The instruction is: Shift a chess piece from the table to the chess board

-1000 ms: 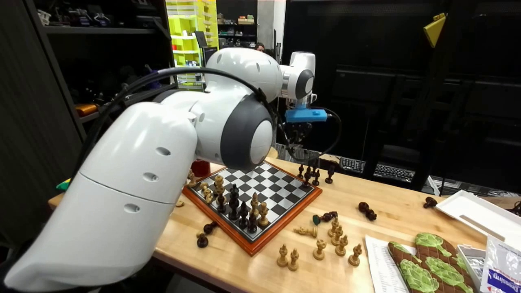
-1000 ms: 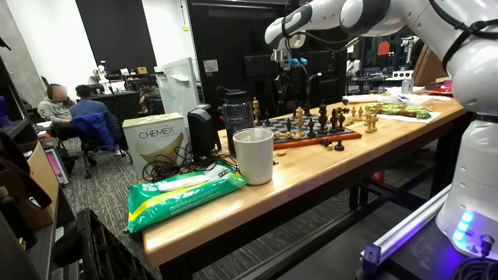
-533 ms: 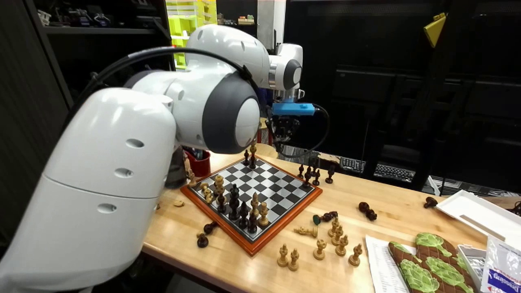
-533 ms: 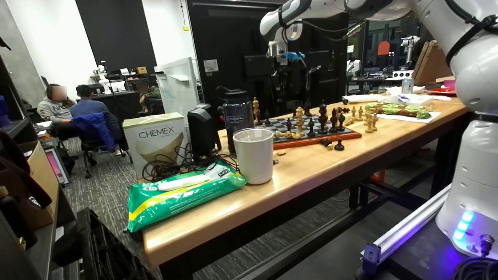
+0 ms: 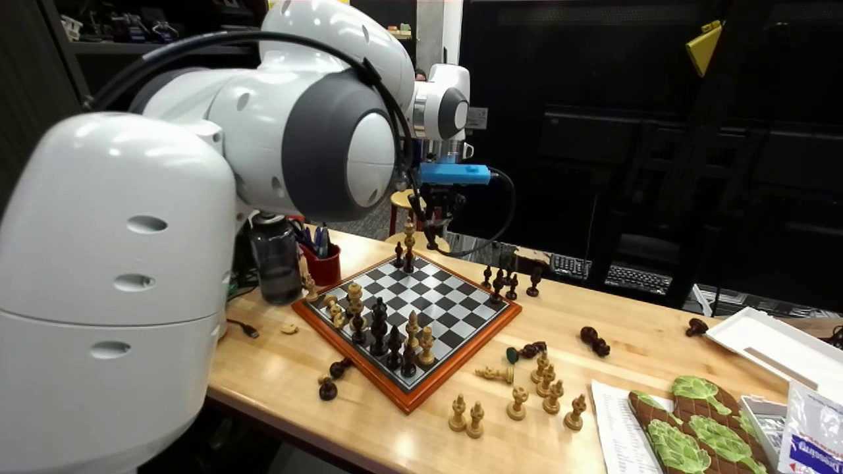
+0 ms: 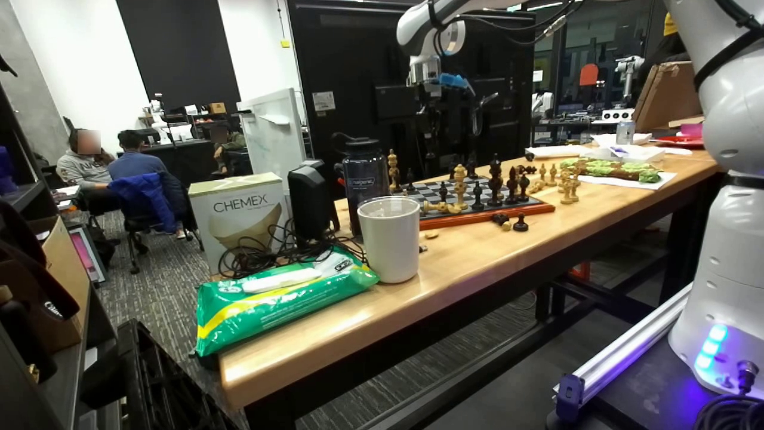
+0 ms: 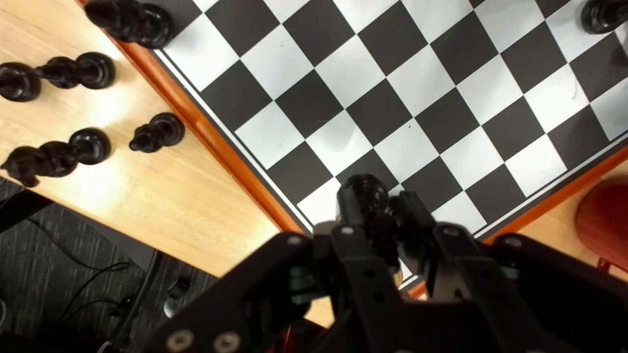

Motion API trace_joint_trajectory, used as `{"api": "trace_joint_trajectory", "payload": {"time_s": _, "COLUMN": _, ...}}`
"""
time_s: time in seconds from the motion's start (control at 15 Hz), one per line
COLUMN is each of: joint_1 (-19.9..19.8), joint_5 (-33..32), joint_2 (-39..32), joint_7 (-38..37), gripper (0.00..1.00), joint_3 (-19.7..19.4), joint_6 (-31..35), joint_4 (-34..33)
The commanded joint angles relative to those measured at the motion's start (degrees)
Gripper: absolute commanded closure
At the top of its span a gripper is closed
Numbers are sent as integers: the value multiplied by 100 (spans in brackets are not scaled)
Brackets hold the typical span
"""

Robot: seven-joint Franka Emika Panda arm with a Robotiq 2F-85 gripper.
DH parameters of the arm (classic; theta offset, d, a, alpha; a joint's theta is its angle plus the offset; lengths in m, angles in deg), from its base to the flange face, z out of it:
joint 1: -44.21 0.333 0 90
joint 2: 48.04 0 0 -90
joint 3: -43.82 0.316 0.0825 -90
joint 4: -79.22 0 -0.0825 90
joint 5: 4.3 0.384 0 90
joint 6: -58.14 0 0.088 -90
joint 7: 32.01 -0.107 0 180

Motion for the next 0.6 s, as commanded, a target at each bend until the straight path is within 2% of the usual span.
{"api": "trace_joint_trajectory", "payload": {"time_s": 0.0, "joint_1": 6, "joint_5": -136, "joint_2": 506, "joint_7": 69, "gripper": 94, "joint_3": 72, "joint_6": 424, "joint_4": 826}}
{"api": "trace_joint_trajectory", "payload": {"time_s": 0.53, "joint_1": -26, "joint_5": -56, "joint_2": 655, "joint_7": 321, "gripper": 94, "joint_3": 164, "joint_6": 1289, "joint_4": 1596}}
